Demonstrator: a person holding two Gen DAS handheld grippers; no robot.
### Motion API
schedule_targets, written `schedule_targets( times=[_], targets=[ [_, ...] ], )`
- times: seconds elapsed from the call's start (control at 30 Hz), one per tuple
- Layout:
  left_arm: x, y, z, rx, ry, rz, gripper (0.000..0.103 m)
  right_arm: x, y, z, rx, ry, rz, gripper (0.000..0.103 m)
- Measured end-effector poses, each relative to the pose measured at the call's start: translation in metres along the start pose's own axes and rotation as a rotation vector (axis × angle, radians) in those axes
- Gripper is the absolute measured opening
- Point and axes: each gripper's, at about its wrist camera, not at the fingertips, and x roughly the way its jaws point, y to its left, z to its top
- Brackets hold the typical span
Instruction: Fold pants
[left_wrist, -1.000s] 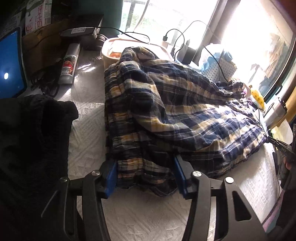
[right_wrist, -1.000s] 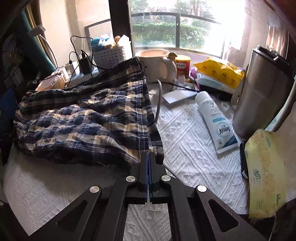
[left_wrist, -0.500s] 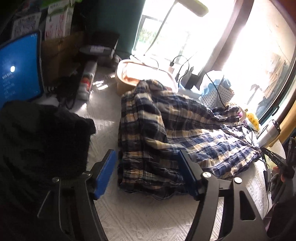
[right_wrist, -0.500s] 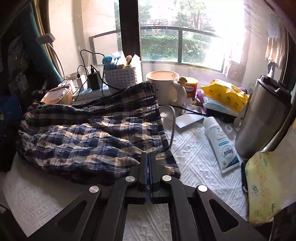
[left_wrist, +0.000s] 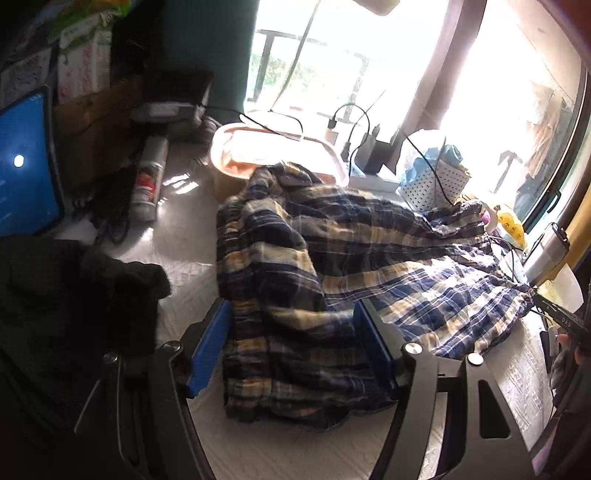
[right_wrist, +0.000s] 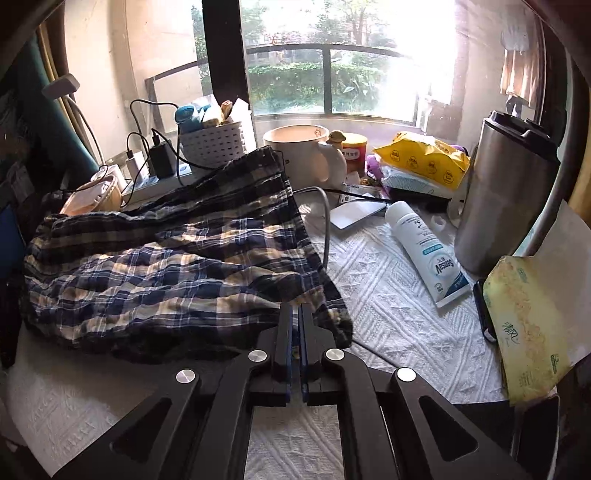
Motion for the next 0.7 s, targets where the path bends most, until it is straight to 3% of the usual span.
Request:
schedule_targets(
  times=[0.13,0.2,0.23,0.27,0.43,0.7],
  targets=[
    [0.017,0.015,-0.003,-0.073,0.051,-0.020,0.069,0.006,-0.002,-0.004,0.058,0.010,0.017,0.007],
    [0.024,0.017,-0.008,-0.073,0.084,-0.016,0.069,0.008,-0.009,-0.004,0.081,0.010,-0.010,0.016],
    [0.028,0.018,-0.011,-0.076,0.105,-0.021,0.069,0.008,-0.013,-0.004,0.091,0.009,-0.012,0.044],
    [0.032,0.019,-0.016,-0.087,0.127,-0.018,0.069,0.008,-0.016,-0.004,0.102,0.014,-0.011,0.103],
    [0.014,0.018,-0.023,-0.119,0.090,-0.037,0.069,0.016,-0.029,-0.011,0.143,0.028,0.004,0.103],
    [-0.016,0.017,-0.033,-0.159,0.089,-0.075,0.069,0.031,-0.027,-0.024,0.265,0.062,0.112,0.103]
  ],
)
